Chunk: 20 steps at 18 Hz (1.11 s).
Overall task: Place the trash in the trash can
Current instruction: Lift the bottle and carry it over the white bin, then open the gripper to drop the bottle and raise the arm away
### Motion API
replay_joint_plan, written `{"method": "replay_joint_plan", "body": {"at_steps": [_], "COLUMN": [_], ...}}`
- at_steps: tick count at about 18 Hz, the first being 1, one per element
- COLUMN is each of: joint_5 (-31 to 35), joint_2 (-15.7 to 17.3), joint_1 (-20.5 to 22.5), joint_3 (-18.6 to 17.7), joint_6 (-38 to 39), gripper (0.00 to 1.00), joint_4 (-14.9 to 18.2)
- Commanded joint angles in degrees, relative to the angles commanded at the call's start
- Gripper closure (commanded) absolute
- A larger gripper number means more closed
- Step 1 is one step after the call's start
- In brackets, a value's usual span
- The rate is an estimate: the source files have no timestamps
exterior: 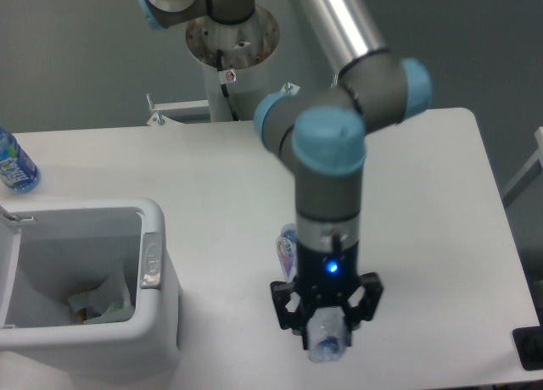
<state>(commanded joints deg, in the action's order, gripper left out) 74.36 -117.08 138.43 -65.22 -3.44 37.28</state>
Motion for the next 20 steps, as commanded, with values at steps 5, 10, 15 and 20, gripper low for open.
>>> {"method": "replay_joint_plan", "body": {"at_steps": [5, 10, 15, 20], "joint_5": [-0.09, 0.18, 0.26, 0.17], "joint_2": [4.57, 6.51, 5.81, 4.23], "joint_1": [-3.16, -7.90, -14.05, -17.13], "joint_3": [0.53, -0.08, -0.87, -0.26], "joint_6": [0.89, 1.07, 0.80, 0.19], "gripper": [0.39, 0.39, 0.39, 0.37], "joint_4": [-0.36, -0.28, -0.28, -0.36]}}
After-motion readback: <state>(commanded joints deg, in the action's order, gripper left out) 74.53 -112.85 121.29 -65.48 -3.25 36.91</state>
